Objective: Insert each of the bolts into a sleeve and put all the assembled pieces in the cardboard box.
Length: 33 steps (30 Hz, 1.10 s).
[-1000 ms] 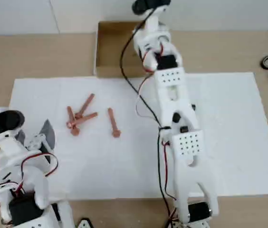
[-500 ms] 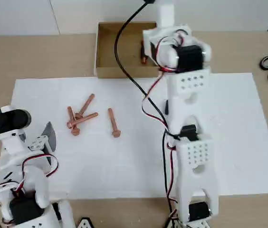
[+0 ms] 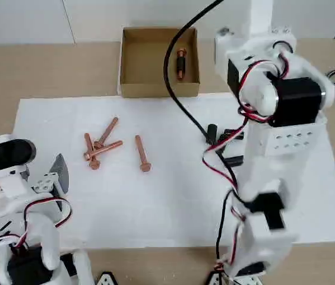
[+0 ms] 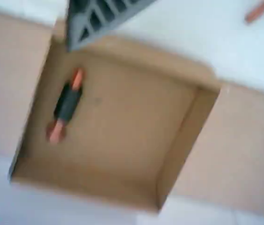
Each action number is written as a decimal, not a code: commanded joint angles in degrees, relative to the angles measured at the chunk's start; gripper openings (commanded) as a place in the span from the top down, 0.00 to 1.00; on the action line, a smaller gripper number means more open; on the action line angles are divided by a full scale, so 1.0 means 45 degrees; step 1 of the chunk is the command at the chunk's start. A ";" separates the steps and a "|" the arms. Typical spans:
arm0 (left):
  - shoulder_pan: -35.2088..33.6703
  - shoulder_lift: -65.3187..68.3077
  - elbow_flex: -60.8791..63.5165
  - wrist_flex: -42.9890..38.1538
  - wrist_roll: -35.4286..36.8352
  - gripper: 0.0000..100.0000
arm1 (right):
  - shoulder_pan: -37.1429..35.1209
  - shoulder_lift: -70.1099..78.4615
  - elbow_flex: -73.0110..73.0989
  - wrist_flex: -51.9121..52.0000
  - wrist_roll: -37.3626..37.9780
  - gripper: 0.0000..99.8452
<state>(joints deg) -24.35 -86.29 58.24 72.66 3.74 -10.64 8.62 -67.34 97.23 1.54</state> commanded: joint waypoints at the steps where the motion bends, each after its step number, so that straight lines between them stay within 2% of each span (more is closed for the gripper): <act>1: 0.0059 -0.0059 -0.0518 0.0020 -0.0059 0.76 | 0.0127 -0.3468 0.4982 -0.0010 0.0156 0.78; 6: 0.0059 -0.0078 -0.0420 0.0020 -0.0059 0.76 | 0.0733 -0.6144 1.0842 -0.0283 0.0000 0.78; 12: 0.0078 -0.0078 -0.0420 0.0020 -0.0039 0.76 | 0.2295 -0.7179 1.5297 -0.1455 -0.2676 0.78; 17: 0.0078 -0.0078 -0.0400 0.0020 -0.0039 0.76 | 0.2237 -0.7473 1.7504 -0.2042 -0.5783 0.78; 20: 0.0078 -0.0078 -0.0322 0.0020 -0.0039 0.76 | 0.2276 -0.7375 1.8833 -0.3233 -0.7111 0.78; 26: 0.0078 -0.0078 0.0381 0.0000 -0.0020 0.76 | 0.2295 -0.7394 2.1431 -0.6398 -0.8283 0.78; 33: 0.0078 -0.0078 0.0420 -0.0020 -0.0020 0.76 | 0.2256 -0.7355 2.2818 -0.8996 -0.9319 0.78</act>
<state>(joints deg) -24.35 -86.29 60.44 72.75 3.74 -0.70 -22.95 34.20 61.10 -38.99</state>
